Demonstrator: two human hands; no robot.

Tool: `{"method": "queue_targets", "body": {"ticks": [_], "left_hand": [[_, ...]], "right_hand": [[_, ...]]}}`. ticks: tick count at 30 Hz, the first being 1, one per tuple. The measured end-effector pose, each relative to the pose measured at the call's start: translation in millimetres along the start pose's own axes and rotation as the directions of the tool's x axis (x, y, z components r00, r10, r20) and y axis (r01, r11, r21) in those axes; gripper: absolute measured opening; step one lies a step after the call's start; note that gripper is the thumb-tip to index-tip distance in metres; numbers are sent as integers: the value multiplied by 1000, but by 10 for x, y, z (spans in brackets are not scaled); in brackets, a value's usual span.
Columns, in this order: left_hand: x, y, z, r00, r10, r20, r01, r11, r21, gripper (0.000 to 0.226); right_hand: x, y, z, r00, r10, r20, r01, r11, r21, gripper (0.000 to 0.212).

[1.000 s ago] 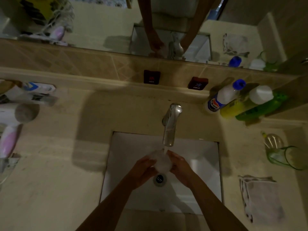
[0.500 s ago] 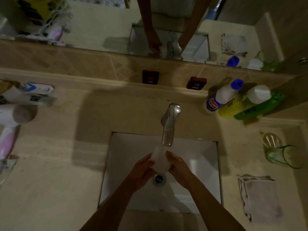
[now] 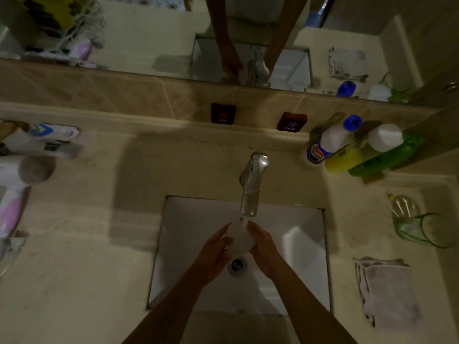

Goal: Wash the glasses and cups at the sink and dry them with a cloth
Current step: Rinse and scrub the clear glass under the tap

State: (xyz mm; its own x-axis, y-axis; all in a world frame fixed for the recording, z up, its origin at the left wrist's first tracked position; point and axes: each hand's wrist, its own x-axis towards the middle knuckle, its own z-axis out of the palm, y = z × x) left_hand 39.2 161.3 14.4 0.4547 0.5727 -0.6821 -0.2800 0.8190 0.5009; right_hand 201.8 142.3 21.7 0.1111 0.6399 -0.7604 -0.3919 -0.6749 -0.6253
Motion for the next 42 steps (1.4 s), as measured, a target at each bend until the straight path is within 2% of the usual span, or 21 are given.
{"method": "queue_targets", "body": {"ticks": [2,6,11,16,19,22,24,26,29,31,34,36,38,42], "left_hand": [[-12,23,-3,999,-27,-24,27,1000,0,37],[6,66,43,998,-53,17,52,997,61,37],[-32,-39,-6,998,-29,-58,30,999,17,36],[-88,-8,-1,999,-27,-17,28,998,57,34],[-59,-82,-13,999,-2,-37,2,1000,3,40],[-116,-54,-12,998,28,-51,-28,1000,-6,58],[-107,9,41,1000,11,4,-12,998,67,49],[-52,24,62,1000,-17,-15,18,998,66,39],[-38,-29,26,998,8,-63,-5,999,51,42],[-78,-33,-13,997,-8,-72,11,999,37,52],[-54,-11,11,998,-35,-58,39,996,78,39],[-29,-57,24,997,-26,-69,31,997,68,40],[-39,-72,39,993,-32,-114,38,998,51,38],[-64,-16,7,986,-102,-131,107,994,36,32]], "right_hand": [[-35,-4,-21,1000,11,18,-11,1000,0,31],[-44,2,-190,999,14,37,-13,1000,-13,27],[-38,54,-34,1000,-1,27,1,1000,-2,32],[-36,143,-55,1000,-11,16,11,1000,14,29],[-65,116,113,1000,-24,-14,25,998,53,30],[-45,111,26,999,-37,21,37,999,34,31],[-23,92,-59,999,-31,34,31,999,14,31],[-44,43,-2,999,-44,16,43,999,23,35],[-52,38,85,998,-61,24,60,998,32,44],[-31,46,1,999,-29,27,28,1000,14,38],[-7,47,-42,1000,9,0,-8,999,44,29],[-48,38,81,998,7,-69,-2,997,72,33],[-103,58,158,999,-8,-39,11,998,66,44],[-181,56,15,998,50,38,-53,993,103,35]]}}
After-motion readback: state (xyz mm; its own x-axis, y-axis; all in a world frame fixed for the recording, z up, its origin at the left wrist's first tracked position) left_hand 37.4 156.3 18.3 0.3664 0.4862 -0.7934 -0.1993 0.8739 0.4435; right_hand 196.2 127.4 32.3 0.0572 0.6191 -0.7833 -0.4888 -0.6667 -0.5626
